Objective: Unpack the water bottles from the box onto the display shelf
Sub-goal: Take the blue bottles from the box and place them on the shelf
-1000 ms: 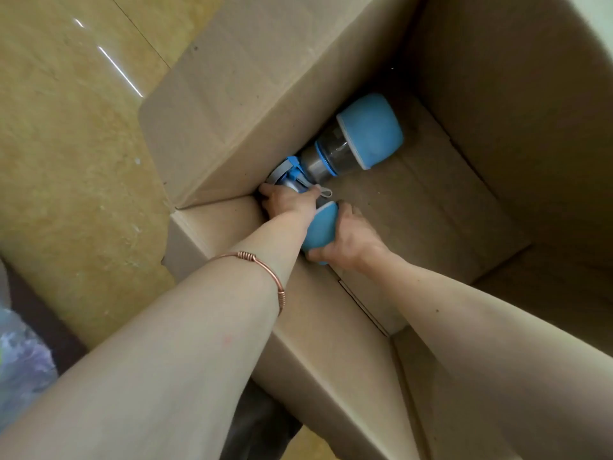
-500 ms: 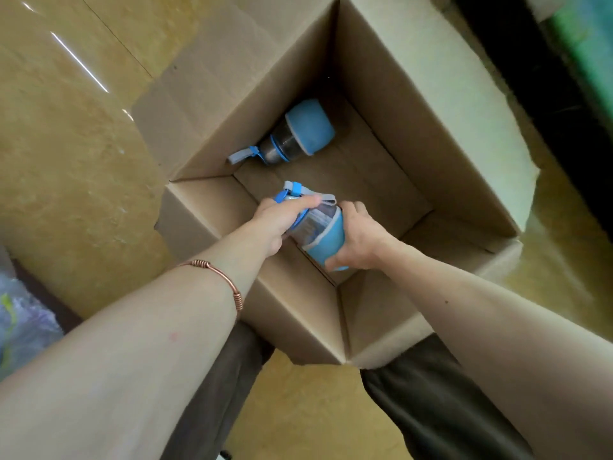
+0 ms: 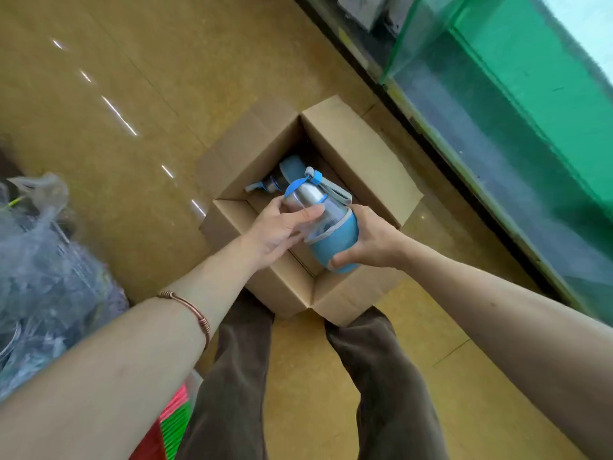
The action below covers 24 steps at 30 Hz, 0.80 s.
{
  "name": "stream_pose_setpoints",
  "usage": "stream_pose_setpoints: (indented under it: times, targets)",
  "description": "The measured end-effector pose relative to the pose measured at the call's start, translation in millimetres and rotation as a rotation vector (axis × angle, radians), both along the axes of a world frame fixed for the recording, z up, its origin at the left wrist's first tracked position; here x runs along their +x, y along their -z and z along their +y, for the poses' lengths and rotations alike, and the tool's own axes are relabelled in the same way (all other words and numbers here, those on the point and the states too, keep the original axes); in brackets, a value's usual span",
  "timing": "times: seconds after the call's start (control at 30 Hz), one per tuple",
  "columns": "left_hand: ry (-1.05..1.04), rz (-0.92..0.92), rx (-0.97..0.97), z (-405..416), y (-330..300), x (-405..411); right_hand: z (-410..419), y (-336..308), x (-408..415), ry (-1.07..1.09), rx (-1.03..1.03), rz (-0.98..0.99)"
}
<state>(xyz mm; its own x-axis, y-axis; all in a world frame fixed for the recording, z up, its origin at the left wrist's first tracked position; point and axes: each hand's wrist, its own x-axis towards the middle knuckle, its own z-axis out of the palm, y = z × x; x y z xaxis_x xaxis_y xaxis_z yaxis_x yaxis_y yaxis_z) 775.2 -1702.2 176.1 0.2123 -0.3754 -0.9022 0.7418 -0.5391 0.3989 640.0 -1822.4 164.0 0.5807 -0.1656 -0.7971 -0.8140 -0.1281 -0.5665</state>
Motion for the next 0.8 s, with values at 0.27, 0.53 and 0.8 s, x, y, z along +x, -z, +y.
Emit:
stream_pose_setpoints:
  times: [0.27,0.53,0.8]
  targets:
    - [0.085,-0.357,-0.104,-13.5,-140.2,-36.8,2.4,-138.0,-41.0,0.166,0.033,-0.148]
    - [0.204,-0.526,-0.373,3.9,-254.1,-42.6,50.2,-254.7,-60.8,0.453,-0.234,-0.351]
    - [0.336,-0.624,-0.602,43.7,-375.9,-47.0,105.8,-370.2,-77.5,0.610,-0.372,-0.528]
